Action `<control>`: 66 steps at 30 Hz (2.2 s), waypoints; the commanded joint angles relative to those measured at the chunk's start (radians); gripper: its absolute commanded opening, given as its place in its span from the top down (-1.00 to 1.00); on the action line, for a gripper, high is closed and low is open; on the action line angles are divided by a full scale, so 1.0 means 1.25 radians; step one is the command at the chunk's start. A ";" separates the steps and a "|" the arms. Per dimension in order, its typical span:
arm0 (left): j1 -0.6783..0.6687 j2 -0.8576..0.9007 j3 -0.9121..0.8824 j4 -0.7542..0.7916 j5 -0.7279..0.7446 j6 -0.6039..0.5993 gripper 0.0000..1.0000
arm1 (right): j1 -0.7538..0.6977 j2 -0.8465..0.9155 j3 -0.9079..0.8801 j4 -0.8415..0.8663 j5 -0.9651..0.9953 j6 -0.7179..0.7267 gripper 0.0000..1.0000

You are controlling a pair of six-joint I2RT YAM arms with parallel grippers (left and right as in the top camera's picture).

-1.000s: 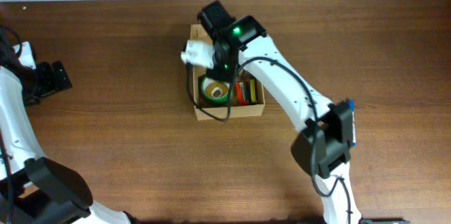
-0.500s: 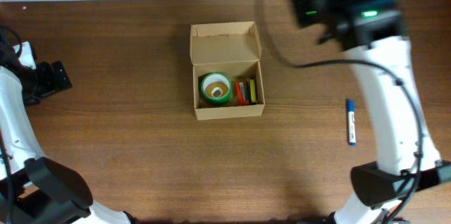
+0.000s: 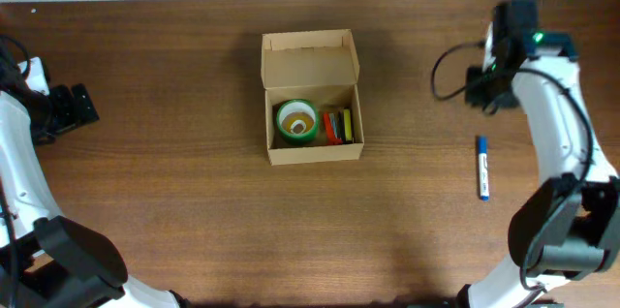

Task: Pack container
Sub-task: 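Move the right gripper to the blue-capped marker and grasp it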

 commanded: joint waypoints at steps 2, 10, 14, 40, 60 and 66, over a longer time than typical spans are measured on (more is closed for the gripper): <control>0.005 0.007 -0.002 0.001 0.005 0.016 -0.99 | -0.035 0.002 -0.160 0.086 -0.041 -0.143 -0.08; 0.005 0.007 -0.002 0.001 0.006 0.016 -0.99 | -0.132 0.009 -0.233 0.116 -0.099 -0.166 -0.11; 0.005 0.007 -0.002 0.001 0.006 0.016 -0.99 | -0.153 0.010 -0.233 0.102 -0.123 -0.163 -0.11; 0.005 0.007 -0.002 0.001 0.006 0.016 -0.99 | -0.147 0.048 -0.395 0.202 -0.154 -0.136 0.14; 0.005 0.007 -0.002 0.001 0.006 0.016 -0.99 | -0.125 0.009 -0.269 0.189 -0.354 -0.119 0.92; 0.005 0.007 -0.002 0.001 0.005 0.016 -0.99 | -0.064 -0.009 0.044 0.031 -0.395 -0.189 0.92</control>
